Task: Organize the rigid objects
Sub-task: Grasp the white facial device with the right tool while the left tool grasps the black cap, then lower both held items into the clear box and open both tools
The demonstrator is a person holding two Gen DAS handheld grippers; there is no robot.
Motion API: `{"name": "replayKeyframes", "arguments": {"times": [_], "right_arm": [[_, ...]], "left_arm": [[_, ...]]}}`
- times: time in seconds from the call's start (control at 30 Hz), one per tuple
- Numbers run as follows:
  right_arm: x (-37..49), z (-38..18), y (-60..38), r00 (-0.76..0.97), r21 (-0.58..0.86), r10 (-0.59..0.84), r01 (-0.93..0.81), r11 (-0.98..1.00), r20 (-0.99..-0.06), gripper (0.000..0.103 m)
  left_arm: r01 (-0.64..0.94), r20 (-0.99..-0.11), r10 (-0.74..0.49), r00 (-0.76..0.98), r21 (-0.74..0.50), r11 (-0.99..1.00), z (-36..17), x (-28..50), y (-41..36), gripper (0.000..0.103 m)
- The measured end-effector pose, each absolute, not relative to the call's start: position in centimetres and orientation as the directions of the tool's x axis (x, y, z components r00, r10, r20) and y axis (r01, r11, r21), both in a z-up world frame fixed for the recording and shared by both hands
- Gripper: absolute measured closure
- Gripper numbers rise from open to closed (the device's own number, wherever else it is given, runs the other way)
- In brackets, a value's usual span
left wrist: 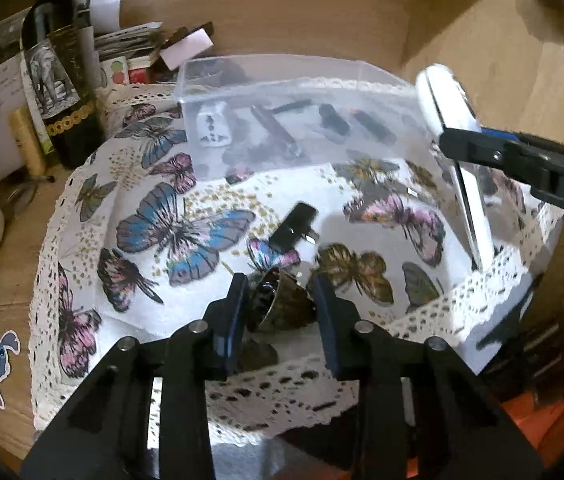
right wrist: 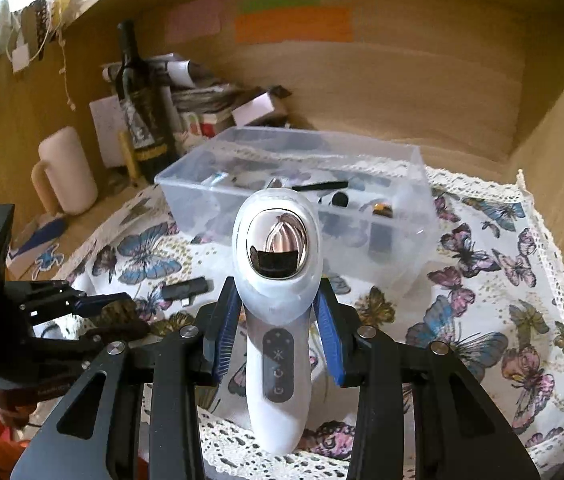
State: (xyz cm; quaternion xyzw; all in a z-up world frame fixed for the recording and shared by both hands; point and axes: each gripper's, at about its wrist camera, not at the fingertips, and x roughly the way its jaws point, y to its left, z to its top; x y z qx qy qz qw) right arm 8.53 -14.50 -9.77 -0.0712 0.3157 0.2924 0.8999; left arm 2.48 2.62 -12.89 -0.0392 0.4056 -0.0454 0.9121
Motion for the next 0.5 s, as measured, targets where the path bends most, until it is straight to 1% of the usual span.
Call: {"name": "replayKeyframes", "arguments": {"times": [0.5], "right_arm": [[10.8,-5.5,-15.7,0.737,0.03,0.455,-0.51,0.859,-0.5,0.069]], "left_arm": [[0.062,-0.603,-0.102,0.792,-0.087,0.994,-6.7,6.2,3.8,0.07]]}}
